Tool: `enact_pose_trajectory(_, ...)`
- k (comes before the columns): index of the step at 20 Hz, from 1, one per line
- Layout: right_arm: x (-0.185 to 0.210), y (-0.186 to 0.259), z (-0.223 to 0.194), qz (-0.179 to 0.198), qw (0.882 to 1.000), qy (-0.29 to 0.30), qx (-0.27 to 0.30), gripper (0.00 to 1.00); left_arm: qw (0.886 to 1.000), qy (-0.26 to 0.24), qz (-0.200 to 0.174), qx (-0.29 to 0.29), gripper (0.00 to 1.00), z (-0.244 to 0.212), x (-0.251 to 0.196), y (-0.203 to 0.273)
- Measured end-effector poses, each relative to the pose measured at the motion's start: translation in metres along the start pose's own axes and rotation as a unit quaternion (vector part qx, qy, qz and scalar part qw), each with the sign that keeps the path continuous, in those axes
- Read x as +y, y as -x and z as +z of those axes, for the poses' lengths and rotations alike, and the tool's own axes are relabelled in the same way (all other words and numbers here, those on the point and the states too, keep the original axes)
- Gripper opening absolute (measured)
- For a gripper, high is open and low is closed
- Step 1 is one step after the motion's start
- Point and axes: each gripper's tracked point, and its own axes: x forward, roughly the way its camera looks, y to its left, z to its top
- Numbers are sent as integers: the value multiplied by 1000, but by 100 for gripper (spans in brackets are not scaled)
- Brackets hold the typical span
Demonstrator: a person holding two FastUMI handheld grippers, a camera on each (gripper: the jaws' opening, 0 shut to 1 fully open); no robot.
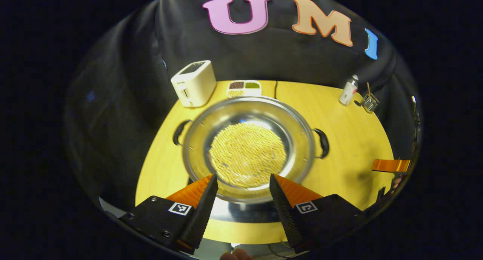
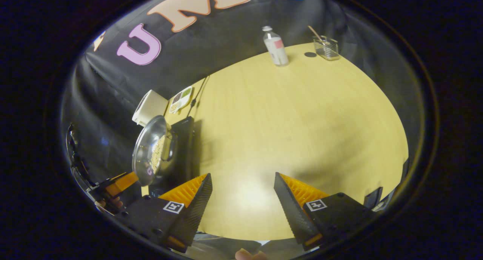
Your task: First push the handle of the pot to place it horizontally, then grasp the pot with both hands and set it on the induction cooktop.
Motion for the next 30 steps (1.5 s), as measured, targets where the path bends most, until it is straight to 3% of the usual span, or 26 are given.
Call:
enact_pose_trajectory(3, -21, 21, 3, 5, 999, 27, -25, 94, 1000, 16, -3, -12, 85, -16, -39, 36)
enact_pose_trajectory(5, -9, 51, 24, 29, 996, 42, -70, 94, 999, 20, -17, -40, 84, -6, -61, 59)
enact_pose_trajectory(6, -4, 66, 38, 36, 994, 51, -95, 94, 999, 11, -17, -51, 81, 0, -64, 66)
enact_pose_trajectory(9, 5, 119, 72, 57, 984, 55, -161, 94, 996, -2, -34, -85, 85, 31, -83, 87)
enact_pose_trajectory(13, 20, 181, 97, 59, 971, 58, -226, 92, 981, 1, -56, -184, 84, 83, -103, 140)
enact_pose_trajectory(14, 27, 198, 105, 59, 965, 58, -249, 100, 975, -3, -62, -214, 84, 96, -107, 157)
enact_pose_trajectory(15, 37, 217, 110, 67, 960, 56, -267, 92, 967, -9, -63, -245, 84, 109, -106, 176)
enact_pose_trajectory(17, 55, 252, 117, 79, 947, 63, -306, 92, 951, -9, -66, -302, 86, 131, -103, 217)
enact_pose_trajectory(21, 64, 307, 126, 53, 920, 95, -376, 92, 918, -15, -77, -388, 83, 147, -94, 280)
enact_pose_trajectory(22, 73, 324, 124, 60, 910, 95, -399, 92, 909, -17, -78, -408, 83, 147, -92, 291)
enact_pose_trajectory(24, 89, 355, 123, 75, 878, 99, -462, 92, 888, -14, -88, -452, 84, 145, -93, 313)
enact_pose_trajectory(25, 90, 363, 123, 69, 868, 103, -480, 92, 888, -14, -93, -451, 83, 139, -97, 313)
enact_pose_trajectory(26, 90, 369, 117, 63, 864, 110, -487, 92, 894, -16, -91, -438, 84, 127, -94, 313)
enact_pose_trajectory(27, 95, 372, 115, 62, 862, 120, -488, 92, 892, -16, -94, -443, 83, 119, -92, 314)
enact_pose_trajectory(29, 119, 383, 115, 74, 854, 139, -496, 92, 890, -20, -86, -448, 82, 116, -84, 317)
enact_pose_trajectory(30, 132, 398, 116, 86, 843, 151, -510, 92, 892, -18, -75, -444, 84, 114, -77, 317)
